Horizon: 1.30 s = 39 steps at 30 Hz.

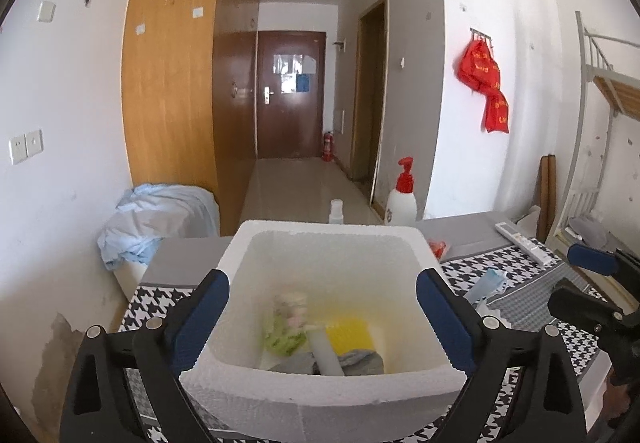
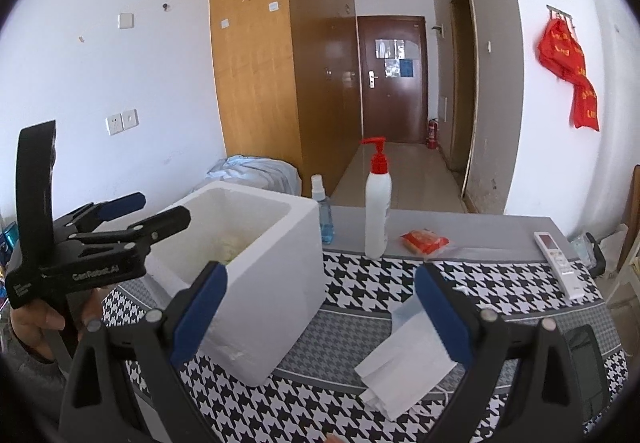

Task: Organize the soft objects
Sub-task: 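Withdraw both tools from the box toward the remaining tissues and mask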

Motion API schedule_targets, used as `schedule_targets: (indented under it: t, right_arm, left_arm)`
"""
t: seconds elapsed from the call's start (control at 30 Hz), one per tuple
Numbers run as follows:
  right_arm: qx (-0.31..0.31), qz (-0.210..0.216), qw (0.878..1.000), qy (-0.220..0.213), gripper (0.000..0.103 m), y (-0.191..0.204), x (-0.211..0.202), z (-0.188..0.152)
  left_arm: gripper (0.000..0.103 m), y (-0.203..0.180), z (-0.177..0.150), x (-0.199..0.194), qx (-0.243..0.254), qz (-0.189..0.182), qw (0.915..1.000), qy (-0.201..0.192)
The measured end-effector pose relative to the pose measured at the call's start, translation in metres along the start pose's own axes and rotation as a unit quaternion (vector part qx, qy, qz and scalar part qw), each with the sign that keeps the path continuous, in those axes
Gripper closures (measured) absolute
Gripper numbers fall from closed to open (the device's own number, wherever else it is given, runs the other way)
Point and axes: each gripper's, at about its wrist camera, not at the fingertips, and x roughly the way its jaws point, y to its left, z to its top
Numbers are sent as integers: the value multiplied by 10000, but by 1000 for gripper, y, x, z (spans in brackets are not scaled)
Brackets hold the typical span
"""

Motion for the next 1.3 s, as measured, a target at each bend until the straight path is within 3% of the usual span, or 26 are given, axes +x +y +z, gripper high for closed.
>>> schedule_targets:
  t: [0.1, 0.93, 1.3]
  right_arm:
    - [24, -12, 10000, -22, 6, -1, -4, -1]
    - [196, -3, 9990, -410, 6, -9, -63, -6]
    - [75, -233, 9979, -592, 6, -9, -87, -14]
  left_arm:
    - [1, -5, 1, -7, 49, 12, 9999, -119]
    - [1, -33, 2, -60, 196, -123, 9983, -538]
    - [1, -51, -5, -73, 400, -407, 9966, -591]
